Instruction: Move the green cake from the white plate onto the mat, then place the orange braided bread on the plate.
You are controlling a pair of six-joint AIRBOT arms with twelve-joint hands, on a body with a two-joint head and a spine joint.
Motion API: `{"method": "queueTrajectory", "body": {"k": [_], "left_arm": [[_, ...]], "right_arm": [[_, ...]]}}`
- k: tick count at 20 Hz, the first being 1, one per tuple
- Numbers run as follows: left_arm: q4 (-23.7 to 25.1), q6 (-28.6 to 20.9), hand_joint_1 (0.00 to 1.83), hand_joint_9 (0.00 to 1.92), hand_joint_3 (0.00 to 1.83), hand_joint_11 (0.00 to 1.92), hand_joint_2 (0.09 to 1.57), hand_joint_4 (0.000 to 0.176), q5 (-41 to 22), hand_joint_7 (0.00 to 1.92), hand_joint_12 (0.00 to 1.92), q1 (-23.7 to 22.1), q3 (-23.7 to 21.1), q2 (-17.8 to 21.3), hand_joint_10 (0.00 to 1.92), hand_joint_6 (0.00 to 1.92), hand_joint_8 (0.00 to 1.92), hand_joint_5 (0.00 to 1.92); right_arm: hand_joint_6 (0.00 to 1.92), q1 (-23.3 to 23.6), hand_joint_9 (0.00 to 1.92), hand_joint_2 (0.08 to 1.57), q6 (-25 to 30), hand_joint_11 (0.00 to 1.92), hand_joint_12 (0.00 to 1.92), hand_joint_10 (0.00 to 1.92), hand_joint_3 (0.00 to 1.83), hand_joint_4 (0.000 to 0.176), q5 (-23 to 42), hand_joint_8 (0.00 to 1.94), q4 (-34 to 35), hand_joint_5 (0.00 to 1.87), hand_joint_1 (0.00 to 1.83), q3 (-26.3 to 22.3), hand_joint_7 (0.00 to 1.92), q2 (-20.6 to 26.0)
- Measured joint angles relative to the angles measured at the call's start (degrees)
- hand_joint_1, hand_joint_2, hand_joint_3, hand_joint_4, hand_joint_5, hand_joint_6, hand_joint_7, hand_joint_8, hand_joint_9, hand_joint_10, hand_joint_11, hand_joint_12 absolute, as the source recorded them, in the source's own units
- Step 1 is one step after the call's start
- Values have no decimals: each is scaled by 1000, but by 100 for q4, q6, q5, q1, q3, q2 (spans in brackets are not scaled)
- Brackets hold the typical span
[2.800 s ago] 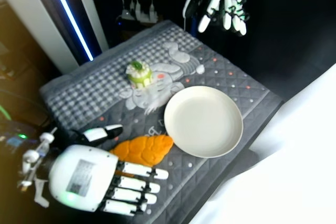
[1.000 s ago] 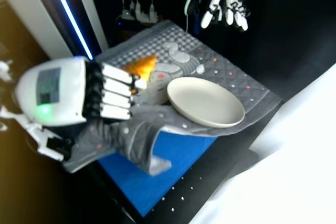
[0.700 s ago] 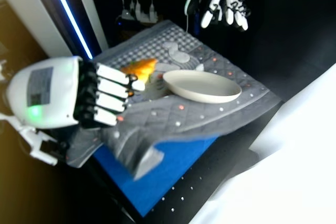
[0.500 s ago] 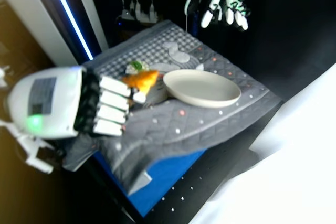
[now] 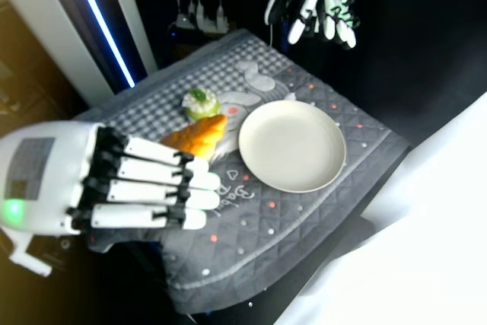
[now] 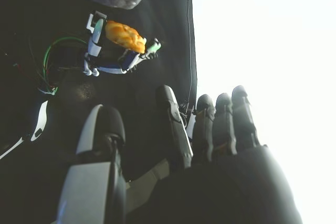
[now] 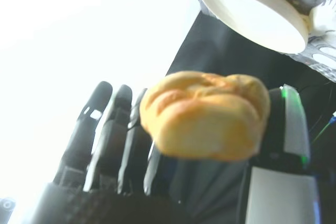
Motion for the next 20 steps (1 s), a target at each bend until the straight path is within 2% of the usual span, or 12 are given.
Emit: {"method": "queueTrajectory", "body": {"k": [1,2,3,6,10,12,13,14,16,17,18,20], "left_arm": [[-20,-2,693,0,0,0,1171,43,11,138,0,-2,20,-37,0,1,0,663],[-24,2,693,0,0,0,1171,43,26,138,0,-9,46,-79,0,1,0,663],[20,7,693,0,0,0,1171,43,92,138,0,-59,70,-129,0,1,0,663],[96,15,693,0,0,0,1171,43,173,138,0,-168,114,-177,0,1,0,663],[201,-13,693,0,0,0,1171,43,170,138,0,-186,111,-175,0,1,0,663],[247,-20,693,0,0,0,1171,43,210,138,0,-227,114,-175,0,1,0,663],[260,-22,693,0,0,0,1171,43,227,138,0,-256,129,-179,0,1,0,664],[315,-22,693,0,0,0,1171,43,232,138,0,-308,175,-208,0,1,0,664],[402,-26,693,0,0,0,1171,43,273,138,0,-411,177,-243,0,1,0,664],[444,-26,693,0,0,0,1171,43,271,138,0,-431,177,-249,0,1,0,664],[531,-31,693,0,0,0,1171,43,286,138,0,-461,177,-256,0,1,0,664],[549,-33,693,0,0,0,1171,43,293,138,0,-485,179,-286,0,0,0,664]], "right_arm": [[1013,2,546,1122,2,192,1006,24,1,0,-2,16,0,957,1151,9,662,-52],[1093,0,926,1113,4,439,1163,179,4,0,-2,648,-13,978,1216,39,937,-133],[1042,2,1057,1112,4,601,1316,410,5,0,-7,872,-24,931,1223,129,1033,-269],[939,197,1087,1103,2,815,1339,741,0,0,-245,941,-98,927,1249,232,1095,-487],[814,925,1070,1089,4,866,1335,810,0,0,-546,970,-411,980,1268,350,1103,-761],[706,944,1050,1103,2,936,1495,1085,0,0,-686,1121,-505,992,1274,466,1050,-955],[790,944,1190,1078,2,1242,1836,1754,0,0,-811,1754,-566,1055,1202,511,988,-1029],[813,970,1331,1074,2,1432,1904,1888,0,0,-929,1904,-597,1064,1185,555,1047,-1102],[999,1123,1480,1115,4,1548,1920,1920,4,0,-1032,1940,-564,958,1163,673,1185,-1209],[1020,1165,1389,1122,0,1454,1921,1921,4,0,-1051,1941,-538,945,1158,706,1121,-1235],[1065,1320,1084,1138,0,1121,1921,1921,6,0,-1187,1855,-535,915,1148,778,936,-1307],[973,1432,1147,1114,2,1211,1921,1919,0,0,-1355,1682,-540,976,1162,953,995,-1526]]}}
